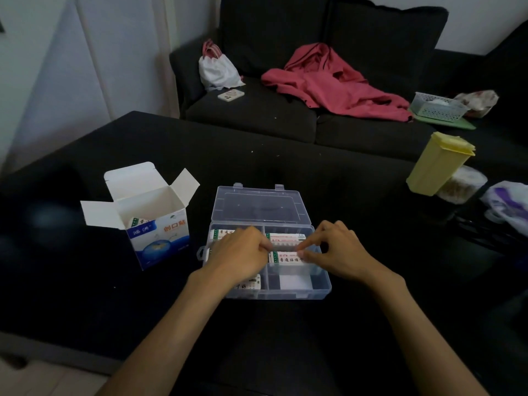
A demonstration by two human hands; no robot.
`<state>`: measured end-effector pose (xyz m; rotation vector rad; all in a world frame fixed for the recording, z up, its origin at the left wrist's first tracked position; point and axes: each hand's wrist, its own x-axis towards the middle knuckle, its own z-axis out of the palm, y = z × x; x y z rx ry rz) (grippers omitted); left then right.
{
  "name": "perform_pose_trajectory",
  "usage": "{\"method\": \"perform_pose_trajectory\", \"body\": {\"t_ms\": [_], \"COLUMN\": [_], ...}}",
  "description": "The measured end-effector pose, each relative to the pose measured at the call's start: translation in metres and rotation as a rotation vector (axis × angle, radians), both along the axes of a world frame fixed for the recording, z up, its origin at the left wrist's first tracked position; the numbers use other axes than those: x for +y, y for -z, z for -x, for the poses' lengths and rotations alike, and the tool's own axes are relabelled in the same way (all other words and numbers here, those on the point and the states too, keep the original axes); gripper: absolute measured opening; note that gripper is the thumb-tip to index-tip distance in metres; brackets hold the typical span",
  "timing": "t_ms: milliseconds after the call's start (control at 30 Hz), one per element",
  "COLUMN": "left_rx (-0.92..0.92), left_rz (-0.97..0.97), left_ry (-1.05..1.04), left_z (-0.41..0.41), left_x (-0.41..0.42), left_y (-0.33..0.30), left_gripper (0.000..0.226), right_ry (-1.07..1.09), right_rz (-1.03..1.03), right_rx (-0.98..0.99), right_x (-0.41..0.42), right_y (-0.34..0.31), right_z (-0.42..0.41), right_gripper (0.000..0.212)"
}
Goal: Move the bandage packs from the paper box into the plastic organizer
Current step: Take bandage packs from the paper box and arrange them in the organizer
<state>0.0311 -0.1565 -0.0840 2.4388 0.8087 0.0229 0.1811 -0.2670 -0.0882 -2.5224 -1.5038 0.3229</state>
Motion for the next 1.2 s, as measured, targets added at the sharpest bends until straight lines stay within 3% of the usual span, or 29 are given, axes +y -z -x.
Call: {"method": "perform_pose_trajectory", "body": {"t_ms": [100, 200, 300, 433, 833, 967, 1067, 1200], "left_rx": [-0.003, -0.023, -0.02, -0.021, -0.002, -0.039, -0.152, -0.247], "left_rz": [0.016, 0.023, 0.051, 0.043, 0.033, 0.037, 0.061, 0.084], "left_ry": [0.021, 0.019, -0.025, -0.041, 0.012, -0.114, -0.27, -0.391], "left_z": [-0.002, -0.002, -0.001, -0.001, -0.003, 0.0, 0.009, 0.023], "left_x": [-0.004, -0.005, -0.003, -0.001, -0.008, 0.0, 0.015, 0.033], "left_y": [0.002, 0.003, 0.002, 0.001, 0.006, -0.004, -0.013, -0.022], "left_gripper": [0.034, 0.034, 0.033, 0.03, 0.03, 0.027, 0.025, 0.027], "right_ry": [0.09, 0.31, 0.453, 0.504, 0.474, 0.498, 0.354, 0.043], "right_rz": [-0.107, -0.199, -0.107, -0.021, 0.101, -0.178, -0.284, -0.049], "right_rx": [0.121, 0.381, 0.582, 0.67, 0.611, 0.57, 0.287, -0.007], "right_x": [-0.002, -0.005, -0.007, -0.008, 0.0, 0.0, 0.009, 0.042], "right_y": [-0.004, -0.014, -0.017, -0.015, -0.007, -0.008, -0.002, -0.009], "right_z": [-0.008, -0.015, -0.016, -0.017, -0.01, -0.016, -0.017, -0.009], "right_gripper": [0.01, 0.005, 0.005, 0.009, 0.013, 0.005, 0.008, 0.022]}}
